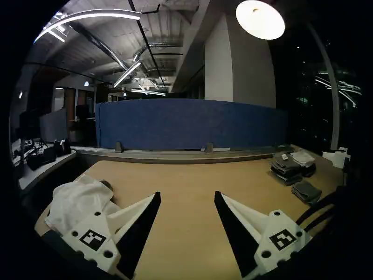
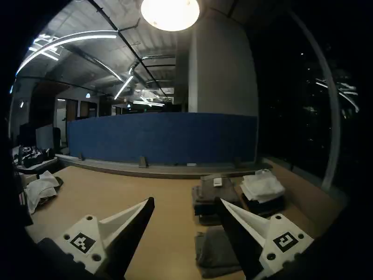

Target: Fold towel

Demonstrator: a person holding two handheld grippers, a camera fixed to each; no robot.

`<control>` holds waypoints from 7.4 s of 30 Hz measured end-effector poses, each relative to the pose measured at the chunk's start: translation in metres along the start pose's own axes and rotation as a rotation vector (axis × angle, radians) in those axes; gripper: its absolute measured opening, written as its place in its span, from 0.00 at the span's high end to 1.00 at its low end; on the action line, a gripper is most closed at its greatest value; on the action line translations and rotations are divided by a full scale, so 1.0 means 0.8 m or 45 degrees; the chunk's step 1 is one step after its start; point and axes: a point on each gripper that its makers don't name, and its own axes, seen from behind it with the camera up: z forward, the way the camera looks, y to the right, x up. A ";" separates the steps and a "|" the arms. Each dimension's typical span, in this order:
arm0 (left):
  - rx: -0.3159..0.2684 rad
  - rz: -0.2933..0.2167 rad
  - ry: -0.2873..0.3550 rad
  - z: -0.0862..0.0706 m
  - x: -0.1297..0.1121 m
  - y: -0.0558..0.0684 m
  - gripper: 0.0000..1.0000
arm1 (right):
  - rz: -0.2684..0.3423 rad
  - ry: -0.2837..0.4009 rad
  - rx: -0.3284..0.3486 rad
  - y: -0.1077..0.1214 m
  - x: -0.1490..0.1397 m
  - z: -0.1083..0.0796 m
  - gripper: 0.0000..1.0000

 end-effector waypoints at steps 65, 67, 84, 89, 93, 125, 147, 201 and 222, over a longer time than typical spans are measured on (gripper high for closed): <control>0.150 0.024 0.230 0.031 -0.079 -0.090 0.15 | -0.107 -0.060 0.054 -0.050 -0.033 0.026 0.00; 0.151 0.024 0.230 0.031 -0.079 -0.090 0.15 | -0.099 -0.053 0.054 -0.048 -0.032 0.026 0.00; 0.150 0.026 0.231 0.027 -0.080 -0.092 0.15 | 0.072 0.048 0.057 -0.006 -0.058 0.026 0.00; 0.150 0.026 0.231 0.027 -0.080 -0.091 0.15 | 0.108 0.083 0.042 0.011 -0.069 0.026 0.00; 0.151 0.026 0.231 0.027 -0.081 -0.091 0.15 | 0.126 0.120 0.030 0.021 -0.072 0.026 0.00; 0.151 0.026 0.231 0.028 -0.081 -0.090 0.15 | 0.126 0.152 -0.011 0.030 -0.114 0.026 0.00; 0.151 0.026 0.231 0.029 -0.080 -0.090 0.15 | 0.015 0.182 -0.003 0.007 -0.115 0.021 0.00; 0.151 0.026 0.231 0.029 -0.080 -0.090 0.15 | 0.014 0.183 0.028 0.001 -0.116 0.019 0.00; 0.151 0.026 0.230 0.031 -0.080 -0.090 0.15 | 0.014 0.183 0.028 0.002 -0.117 0.019 0.00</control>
